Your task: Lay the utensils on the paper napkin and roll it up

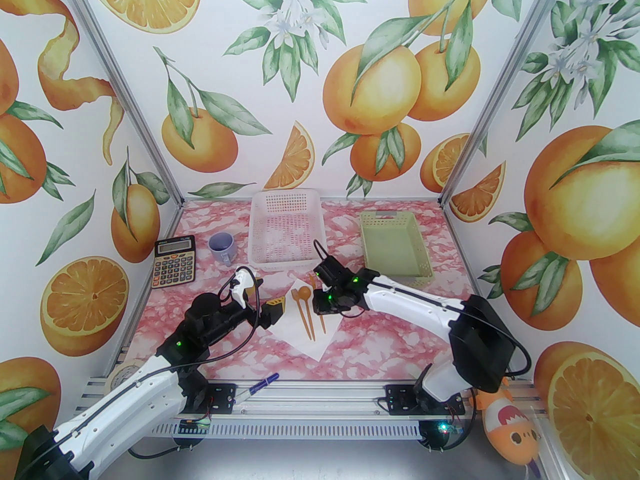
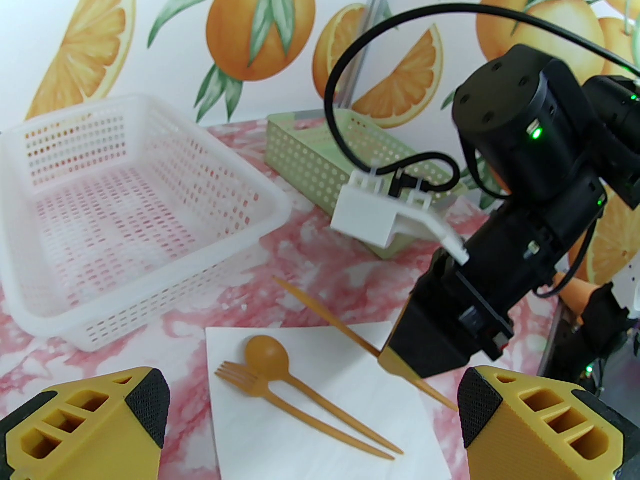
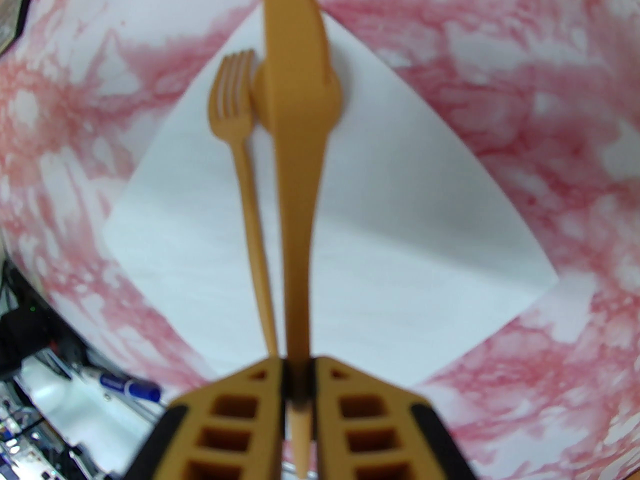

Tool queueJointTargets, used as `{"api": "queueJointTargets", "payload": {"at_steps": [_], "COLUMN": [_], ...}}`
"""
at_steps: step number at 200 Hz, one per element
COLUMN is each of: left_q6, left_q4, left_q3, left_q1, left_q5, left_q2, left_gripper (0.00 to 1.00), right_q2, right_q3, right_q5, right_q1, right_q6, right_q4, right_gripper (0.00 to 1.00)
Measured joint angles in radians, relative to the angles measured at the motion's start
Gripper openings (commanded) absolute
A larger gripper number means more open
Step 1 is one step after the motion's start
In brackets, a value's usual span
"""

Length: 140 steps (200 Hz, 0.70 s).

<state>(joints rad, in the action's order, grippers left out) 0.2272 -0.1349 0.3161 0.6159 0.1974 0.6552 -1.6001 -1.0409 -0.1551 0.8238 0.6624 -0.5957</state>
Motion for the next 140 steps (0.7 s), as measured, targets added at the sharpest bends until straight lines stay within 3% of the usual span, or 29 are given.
{"api": "queueJointTargets", "payload": {"at_steps": [140], "left_q6": [0.001], "left_q4": [0.008], "left_q3": [0.0], "left_q1": [0.0], "left_q5": [-0.008], "left_q2": [-0.014], "left_gripper": [1.0], "right_q2": [-0.14], "right_q3": [0.017], "right_q5": [0.002], "right_q1": [0.016], "right_q6": [0.012], "right_q4": [0.094], "right_gripper": [0.17]}}
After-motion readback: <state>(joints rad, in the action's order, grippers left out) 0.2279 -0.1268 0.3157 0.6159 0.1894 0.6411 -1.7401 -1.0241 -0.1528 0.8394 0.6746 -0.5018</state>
